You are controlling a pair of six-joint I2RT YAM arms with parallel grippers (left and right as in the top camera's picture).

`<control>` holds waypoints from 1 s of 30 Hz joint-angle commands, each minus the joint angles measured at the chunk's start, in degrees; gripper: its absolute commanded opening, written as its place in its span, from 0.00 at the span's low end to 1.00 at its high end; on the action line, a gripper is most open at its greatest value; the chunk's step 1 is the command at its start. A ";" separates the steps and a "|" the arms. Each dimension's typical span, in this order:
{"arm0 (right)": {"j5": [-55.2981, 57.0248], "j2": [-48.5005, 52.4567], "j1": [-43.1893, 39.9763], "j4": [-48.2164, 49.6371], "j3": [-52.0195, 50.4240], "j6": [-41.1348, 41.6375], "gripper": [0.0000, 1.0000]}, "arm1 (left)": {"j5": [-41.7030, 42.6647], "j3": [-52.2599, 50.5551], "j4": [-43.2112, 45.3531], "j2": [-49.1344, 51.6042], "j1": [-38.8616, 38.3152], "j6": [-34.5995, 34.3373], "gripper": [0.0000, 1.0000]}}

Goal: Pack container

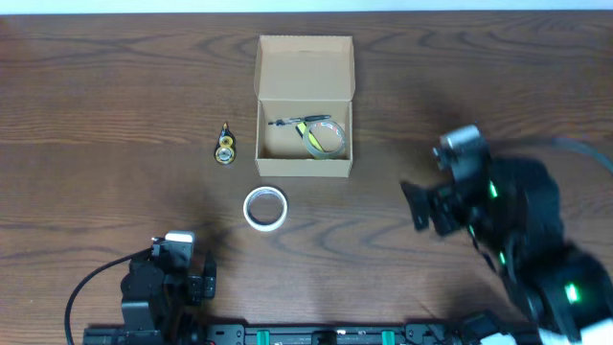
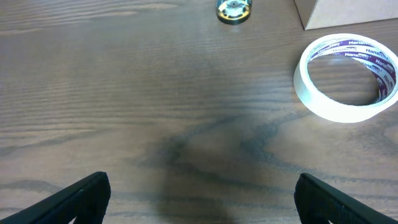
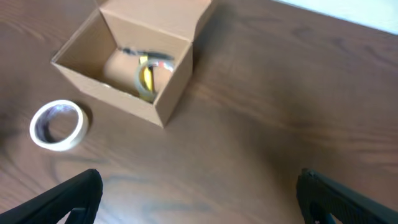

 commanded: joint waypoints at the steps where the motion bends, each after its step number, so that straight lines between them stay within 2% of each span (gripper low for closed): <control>1: -0.35 -9.18 -0.44 0.24 -6.08 4.09 0.99 | -0.42 -0.96 -2.45 -0.35 -0.24 0.59 0.96; 7: 2.38 -29.92 -0.44 -1.16 -19.47 14.56 0.99 | -0.42 -0.96 -2.45 -0.35 -0.24 0.59 0.95; 12: 5.31 -42.29 -0.44 -1.81 -26.56 17.33 0.99 | -0.42 -0.96 -2.45 -0.35 -0.24 0.59 0.95; 18: 6.34 -43.98 -0.52 -2.36 -31.78 16.96 0.99 | -0.42 -0.96 -2.45 -0.35 -0.24 0.59 0.95; 23: 6.23 -43.98 -0.52 -4.09 -32.63 9.18 0.99 | -0.42 -0.96 -2.45 -0.35 -0.24 0.59 0.95; 30: 8.70 -43.98 -0.52 -7.17 -32.96 9.09 0.99 | -0.42 -0.96 -2.45 -0.35 -0.24 0.59 0.95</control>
